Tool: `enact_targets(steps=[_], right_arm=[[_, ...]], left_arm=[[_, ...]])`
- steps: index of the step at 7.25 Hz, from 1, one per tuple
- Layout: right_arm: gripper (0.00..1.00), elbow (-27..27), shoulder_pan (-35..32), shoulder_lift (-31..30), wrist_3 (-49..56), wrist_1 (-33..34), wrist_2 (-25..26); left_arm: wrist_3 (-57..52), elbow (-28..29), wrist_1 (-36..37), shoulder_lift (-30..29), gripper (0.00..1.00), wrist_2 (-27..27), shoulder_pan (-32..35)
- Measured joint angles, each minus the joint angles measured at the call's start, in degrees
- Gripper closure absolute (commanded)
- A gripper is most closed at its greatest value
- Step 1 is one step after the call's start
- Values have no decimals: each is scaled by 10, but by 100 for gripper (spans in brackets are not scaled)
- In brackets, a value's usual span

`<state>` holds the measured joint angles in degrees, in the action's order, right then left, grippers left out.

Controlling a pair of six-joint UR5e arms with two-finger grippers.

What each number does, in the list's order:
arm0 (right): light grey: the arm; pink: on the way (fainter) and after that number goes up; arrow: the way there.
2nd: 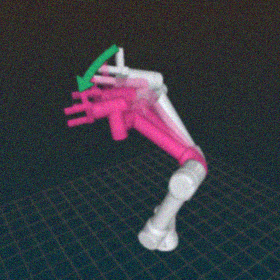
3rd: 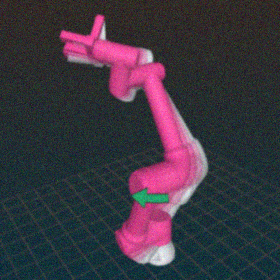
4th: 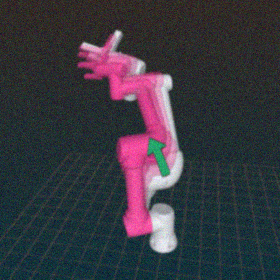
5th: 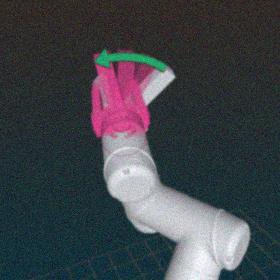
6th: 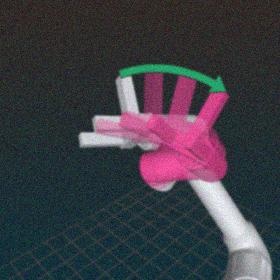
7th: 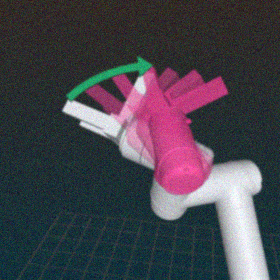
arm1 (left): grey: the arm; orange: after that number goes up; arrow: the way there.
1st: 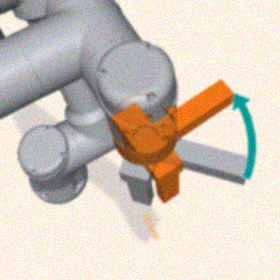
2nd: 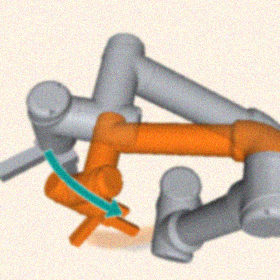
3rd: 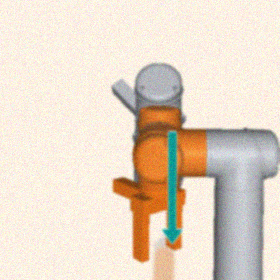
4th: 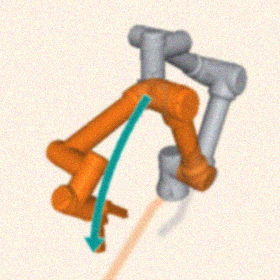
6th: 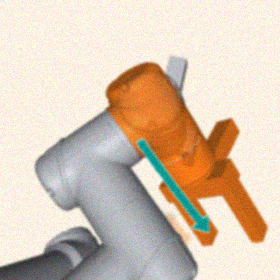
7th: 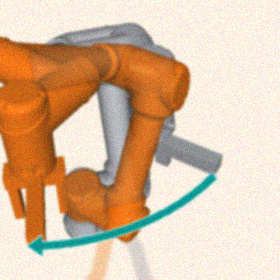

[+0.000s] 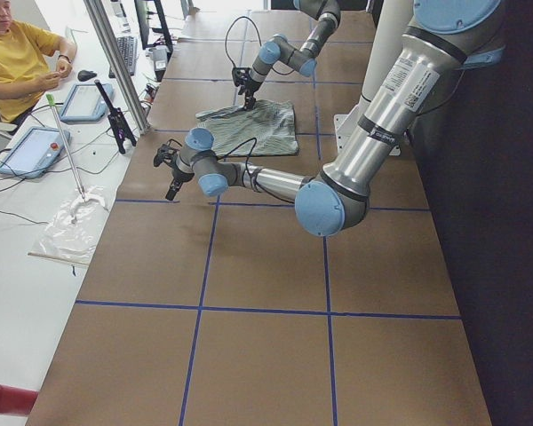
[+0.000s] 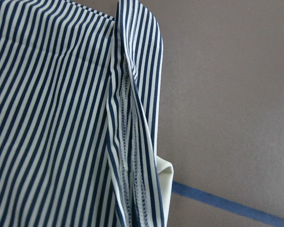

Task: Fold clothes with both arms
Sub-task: 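Raise the right gripper away from the shirt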

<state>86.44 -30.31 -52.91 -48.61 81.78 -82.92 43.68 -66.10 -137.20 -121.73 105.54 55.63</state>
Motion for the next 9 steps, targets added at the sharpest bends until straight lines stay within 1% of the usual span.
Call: enact_targets(steps=[1, 3, 6, 8, 9], right_arm=[[0, -7, -1, 0, 4, 1, -2], [0, -12, -15, -2, 22, 13, -24], [0, -12, -60, -26, 86, 35, -37], [0, -12, -87, -46, 117, 36, -38], [0, -12, -96, -45, 119, 34, -45]], left_arm=[[0, 0, 0, 0, 0, 0, 0], [0, 0, 0, 4, 0, 1, 0], [0, -1, 0, 6, 0, 1, 0], [0, -1, 0, 6, 0, 1, 0], [0, -4, 0, 5, 0, 1, 0]])
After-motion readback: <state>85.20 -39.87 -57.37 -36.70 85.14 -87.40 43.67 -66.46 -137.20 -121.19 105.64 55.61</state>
